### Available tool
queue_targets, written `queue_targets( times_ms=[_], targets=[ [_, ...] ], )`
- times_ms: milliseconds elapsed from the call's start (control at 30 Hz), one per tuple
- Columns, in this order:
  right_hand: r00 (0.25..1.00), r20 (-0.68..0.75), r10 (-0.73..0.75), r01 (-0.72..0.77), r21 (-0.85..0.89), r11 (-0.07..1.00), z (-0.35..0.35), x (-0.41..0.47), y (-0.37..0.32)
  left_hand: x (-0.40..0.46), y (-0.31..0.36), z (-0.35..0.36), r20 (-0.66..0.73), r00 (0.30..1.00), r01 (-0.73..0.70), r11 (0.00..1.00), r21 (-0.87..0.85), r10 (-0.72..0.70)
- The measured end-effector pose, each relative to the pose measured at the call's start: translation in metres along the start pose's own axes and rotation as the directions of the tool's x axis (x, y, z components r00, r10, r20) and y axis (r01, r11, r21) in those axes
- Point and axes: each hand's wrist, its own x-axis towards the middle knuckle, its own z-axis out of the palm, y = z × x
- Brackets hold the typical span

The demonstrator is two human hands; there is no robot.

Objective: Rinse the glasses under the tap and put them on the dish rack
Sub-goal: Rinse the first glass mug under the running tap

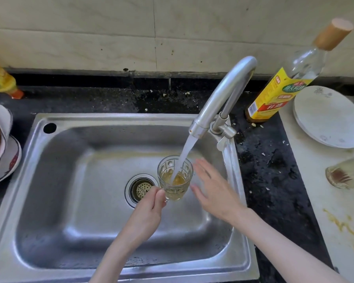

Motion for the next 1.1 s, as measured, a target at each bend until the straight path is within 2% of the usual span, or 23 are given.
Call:
queue_targets(
  times_ms=[67,100,167,267,333,400,467,600,700,767,833,900,967,1033,1100],
  targets=[
    [0.988,0.153,0.001,-0.051,0.319,0.946,0.008,0.001,-0.001,0.002,0.001,-0.009,0.067,0.997,0.036,0.998,-0.058,-0.032],
    [0.982,0.188,0.005,-0.094,0.471,0.877,0.010,0.001,-0.002,0.003,0.001,-0.014,0.103,0.994,0.056,0.992,-0.115,-0.044],
    [0.965,0.260,0.004,-0.197,0.720,0.665,0.009,0.003,-0.006,0.002,0.006,-0.022,0.177,0.980,0.135,0.952,-0.275,-0.088],
    [0.964,0.265,0.021,-0.248,0.867,0.433,0.006,0.004,-0.015,0.003,0.014,-0.030,0.330,0.938,0.254,0.865,-0.434,-0.110],
    [0.964,0.249,0.089,-0.265,0.891,0.369,0.004,0.004,-0.022,0.004,0.020,-0.033,0.412,0.905,0.313,0.819,-0.481,-0.104],
    [0.951,0.269,0.151,-0.306,0.889,0.341,0.005,0.004,-0.027,0.006,0.027,-0.034,0.418,0.899,0.351,0.783,-0.513,-0.130],
    [0.913,0.369,0.176,-0.405,0.871,0.277,0.005,0.004,-0.030,0.008,0.033,-0.031,0.369,0.914,0.351,0.789,-0.504,-0.171],
    [0.787,0.610,0.092,-0.616,0.785,0.066,0.003,0.006,-0.035,0.017,0.033,-0.020,0.239,0.946,0.310,0.830,-0.464,-0.220],
    [0.767,0.634,0.098,-0.623,0.773,-0.123,0.002,0.008,-0.036,0.020,0.023,-0.003,-0.013,0.954,0.238,0.784,-0.573,-0.300],
    [0.775,0.625,0.095,-0.590,0.770,-0.245,0.000,0.008,-0.040,0.019,0.019,0.009,-0.178,0.935,0.173,0.830,-0.530,-0.308],
    [0.791,0.601,0.111,-0.564,0.788,-0.247,0.001,0.009,-0.044,0.018,0.025,0.020,-0.163,0.955,0.136,0.856,-0.499,-0.247],
    [0.800,0.576,0.166,-0.552,0.816,-0.172,0.009,0.010,-0.049,0.021,0.032,0.026,-0.109,0.965,0.168,0.878,-0.448,-0.240],
    [0.847,0.461,0.265,-0.482,0.876,0.015,0.014,0.008,-0.052,0.023,0.031,0.030,-0.121,0.977,0.114,0.905,-0.409,-0.178],
    [0.906,0.287,0.312,-0.361,0.908,0.212,0.012,0.006,-0.056,0.019,0.030,0.030,-0.070,0.986,0.103,0.888,-0.448,-0.150],
    [0.931,0.212,0.297,-0.293,0.920,0.261,0.010,0.004,-0.054,0.016,0.031,0.031,-0.041,0.991,0.090,0.868,-0.489,-0.126]
  ],
)
